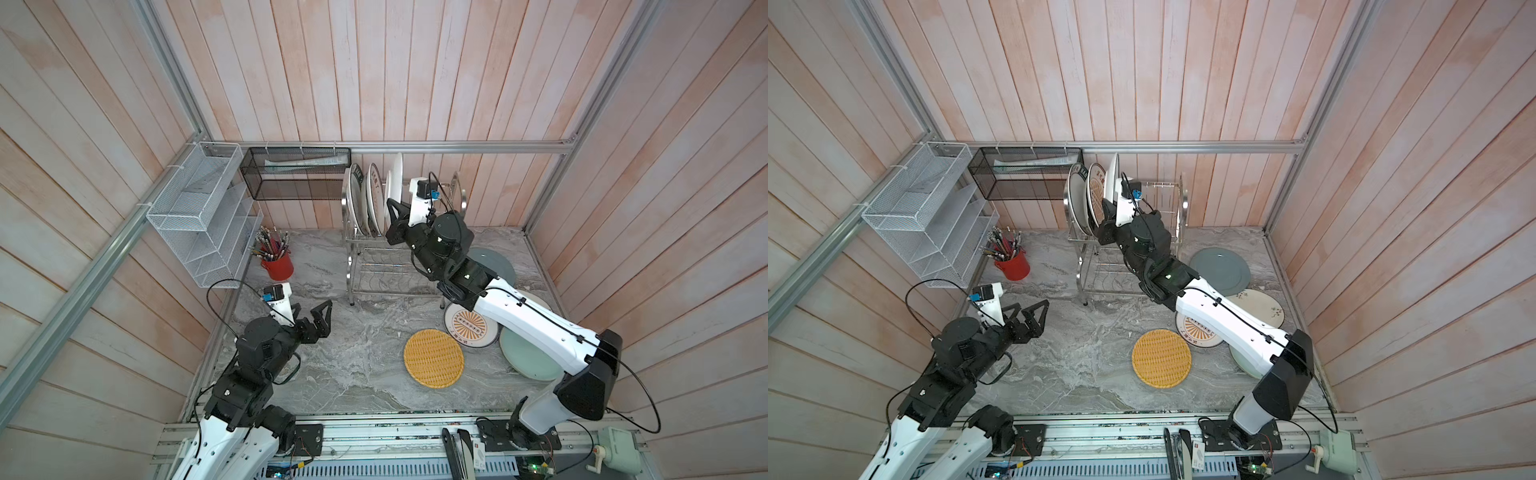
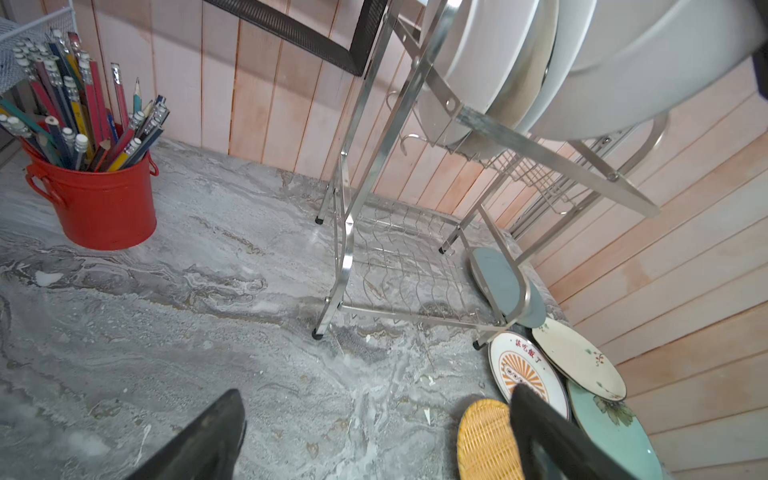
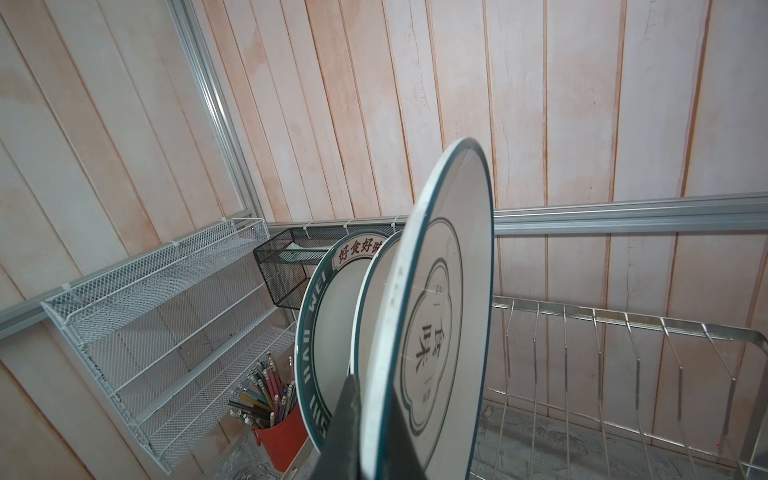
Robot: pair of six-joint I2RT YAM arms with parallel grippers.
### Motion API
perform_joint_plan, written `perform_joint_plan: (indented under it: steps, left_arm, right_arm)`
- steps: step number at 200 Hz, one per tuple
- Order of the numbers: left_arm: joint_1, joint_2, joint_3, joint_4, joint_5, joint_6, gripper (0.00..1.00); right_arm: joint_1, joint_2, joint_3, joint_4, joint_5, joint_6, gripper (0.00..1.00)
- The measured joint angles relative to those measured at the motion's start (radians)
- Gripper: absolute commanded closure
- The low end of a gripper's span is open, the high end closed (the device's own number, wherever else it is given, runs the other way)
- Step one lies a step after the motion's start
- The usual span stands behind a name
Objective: Load the plates into the dish rack
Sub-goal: 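Carry the upright white plate with the right gripper into the rack's upper tier, then lower the white plate into the upper tier slot beside the sunburst plate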
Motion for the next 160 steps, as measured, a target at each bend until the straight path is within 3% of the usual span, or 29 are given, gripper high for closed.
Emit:
perform_joint_plan:
  steps: [65,160]
  left_arm:
    - [0.0,-0.011,-0.017,-0.029,0.036,0.015,0.0]
    - [0.0,-0.014,-0.017,-0.029,0.072,0.026,0.0]
  right_arm:
    - [-0.012,0.093,0.056,0.0,0.07,0.01,1.0]
    - [-0.032,0.117,0.061,-0.006,0.043,0.029,1.0]
